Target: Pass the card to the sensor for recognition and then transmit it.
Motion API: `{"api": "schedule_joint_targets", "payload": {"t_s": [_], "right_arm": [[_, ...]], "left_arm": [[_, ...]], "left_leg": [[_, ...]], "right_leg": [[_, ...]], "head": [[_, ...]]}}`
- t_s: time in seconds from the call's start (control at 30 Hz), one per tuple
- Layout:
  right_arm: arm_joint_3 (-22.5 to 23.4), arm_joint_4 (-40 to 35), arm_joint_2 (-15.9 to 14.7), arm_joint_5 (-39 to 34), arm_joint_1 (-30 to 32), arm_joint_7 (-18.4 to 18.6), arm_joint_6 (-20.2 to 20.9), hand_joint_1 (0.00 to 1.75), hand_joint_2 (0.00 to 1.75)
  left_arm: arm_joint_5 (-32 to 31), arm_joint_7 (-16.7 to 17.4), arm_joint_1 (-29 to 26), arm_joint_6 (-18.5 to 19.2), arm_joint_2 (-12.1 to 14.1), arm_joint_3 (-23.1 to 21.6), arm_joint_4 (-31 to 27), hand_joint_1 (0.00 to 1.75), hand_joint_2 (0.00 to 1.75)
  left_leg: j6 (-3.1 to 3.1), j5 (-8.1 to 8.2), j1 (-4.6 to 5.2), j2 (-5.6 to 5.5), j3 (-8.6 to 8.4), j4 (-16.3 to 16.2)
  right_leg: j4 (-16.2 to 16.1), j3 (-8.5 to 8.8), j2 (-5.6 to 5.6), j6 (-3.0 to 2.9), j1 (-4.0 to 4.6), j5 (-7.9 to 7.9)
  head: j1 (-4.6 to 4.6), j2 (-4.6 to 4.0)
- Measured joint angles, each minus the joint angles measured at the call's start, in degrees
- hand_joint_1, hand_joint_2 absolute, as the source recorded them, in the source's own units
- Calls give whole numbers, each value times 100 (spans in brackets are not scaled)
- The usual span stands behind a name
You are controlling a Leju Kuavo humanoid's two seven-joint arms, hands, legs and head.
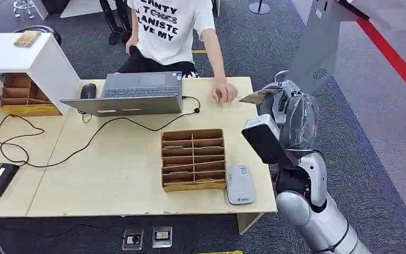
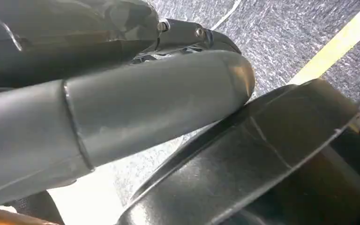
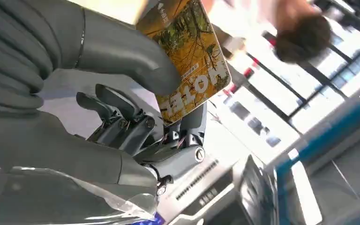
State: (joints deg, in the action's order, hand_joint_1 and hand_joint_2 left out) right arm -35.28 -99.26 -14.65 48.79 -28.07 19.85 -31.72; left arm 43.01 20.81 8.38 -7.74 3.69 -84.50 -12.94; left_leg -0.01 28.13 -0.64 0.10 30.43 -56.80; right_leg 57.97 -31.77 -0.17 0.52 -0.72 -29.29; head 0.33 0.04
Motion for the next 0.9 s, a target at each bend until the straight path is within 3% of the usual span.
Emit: {"api": "schedule_joint_targets", "payload": {"t_s": [0.1, 0.6, 0.9], "right_arm": [[-48, -168, -291, 55, 70, 282, 686, 175, 175], [-199, -616, -1217, -107, 318, 775, 1459, 175, 175], [-369, -636, -1423, -562, 375, 887, 2500, 175, 175]], "left_arm": [[22, 0, -8, -13, 2, 26, 0, 0, 0], [0, -42, -13, -61, 4, 120, 0, 0, 0], [-50, -42, -15, -59, 2, 166, 0, 0, 0]], "left_leg": [[0, 0, 0, -1, 0, 0], [0, 0, 0, -1, 2, 0], [0, 0, -1, -2, 3, 0]], "right_leg": [[0, 1, 0, 0, 0, 0], [0, 0, -1, 0, 0, 0], [0, 1, -1, 0, 1, 0]], "head": [[0, 0], [0, 0], [0, 0]]}}
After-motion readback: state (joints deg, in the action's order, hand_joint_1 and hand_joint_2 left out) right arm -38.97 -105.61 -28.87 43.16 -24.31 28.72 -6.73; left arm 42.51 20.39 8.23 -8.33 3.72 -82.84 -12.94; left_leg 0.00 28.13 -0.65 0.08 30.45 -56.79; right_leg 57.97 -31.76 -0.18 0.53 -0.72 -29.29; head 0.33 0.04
